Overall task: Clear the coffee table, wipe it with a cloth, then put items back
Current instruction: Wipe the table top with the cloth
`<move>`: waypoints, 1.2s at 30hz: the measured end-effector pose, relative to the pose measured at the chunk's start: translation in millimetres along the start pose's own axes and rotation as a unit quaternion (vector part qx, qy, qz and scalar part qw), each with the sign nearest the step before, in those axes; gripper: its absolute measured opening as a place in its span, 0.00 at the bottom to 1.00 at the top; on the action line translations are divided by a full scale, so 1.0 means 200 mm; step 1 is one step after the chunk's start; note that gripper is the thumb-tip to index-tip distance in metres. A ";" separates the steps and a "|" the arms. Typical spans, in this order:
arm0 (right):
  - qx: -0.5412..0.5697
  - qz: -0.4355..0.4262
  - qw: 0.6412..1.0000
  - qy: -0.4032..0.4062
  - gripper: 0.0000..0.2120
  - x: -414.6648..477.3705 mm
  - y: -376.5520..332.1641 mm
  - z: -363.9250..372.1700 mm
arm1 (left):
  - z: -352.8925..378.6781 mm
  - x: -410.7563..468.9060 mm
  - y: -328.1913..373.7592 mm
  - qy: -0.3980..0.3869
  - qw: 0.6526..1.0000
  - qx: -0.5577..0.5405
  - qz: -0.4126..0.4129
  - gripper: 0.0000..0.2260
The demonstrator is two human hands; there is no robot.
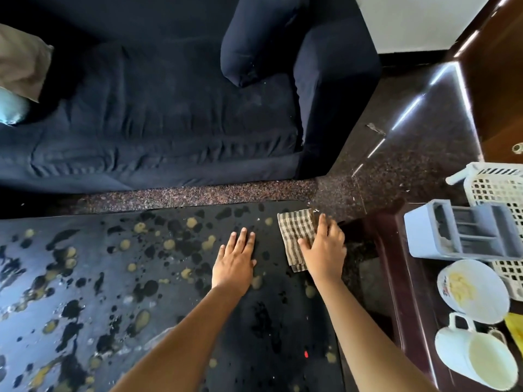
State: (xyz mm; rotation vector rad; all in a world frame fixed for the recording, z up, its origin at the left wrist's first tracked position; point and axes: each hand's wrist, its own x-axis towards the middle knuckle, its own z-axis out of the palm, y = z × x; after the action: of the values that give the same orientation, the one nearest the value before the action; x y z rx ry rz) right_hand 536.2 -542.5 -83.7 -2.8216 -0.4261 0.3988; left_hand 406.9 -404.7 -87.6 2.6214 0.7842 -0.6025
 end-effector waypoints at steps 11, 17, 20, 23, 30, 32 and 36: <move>-0.093 -0.191 0.977 -0.018 0.30 0.03 -0.09 0.23 | 0.01 0.05 -0.01 -0.022 1.000 0.001 0.013 0.29; -0.104 -0.227 0.968 -0.015 0.27 0.03 0.05 0.19 | 0.02 0.07 -0.03 -0.048 0.999 0.007 0.010 0.29; -0.073 -0.106 0.992 0.015 0.29 0.19 -0.07 0.22 | 0.02 0.08 -0.03 -0.058 0.998 0.012 0.004 0.30; -0.091 -0.175 0.980 0.001 0.31 0.18 -0.18 0.25 | 0.02 0.09 -0.02 -0.066 0.998 0.011 -0.002 0.30; -0.104 -0.202 0.973 -0.028 0.28 0.19 0.04 0.17 | 0.00 0.10 -0.02 -0.086 0.996 0.023 -0.004 0.31; -0.091 -0.132 0.987 -0.014 0.28 0.26 -0.08 0.19 | -0.01 0.11 -0.01 -0.091 0.995 0.031 -0.006 0.31; -0.108 -0.210 0.972 -0.016 0.28 0.24 -0.23 0.24 | -0.01 0.10 -0.01 -0.090 0.995 0.045 -0.012 0.31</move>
State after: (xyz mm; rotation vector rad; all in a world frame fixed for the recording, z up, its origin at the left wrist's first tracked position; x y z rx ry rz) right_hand 553.3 -474.7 -126.2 -2.8182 -1.1078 0.3214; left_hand 422.1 -393.2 -96.6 2.5938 0.7500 -0.8872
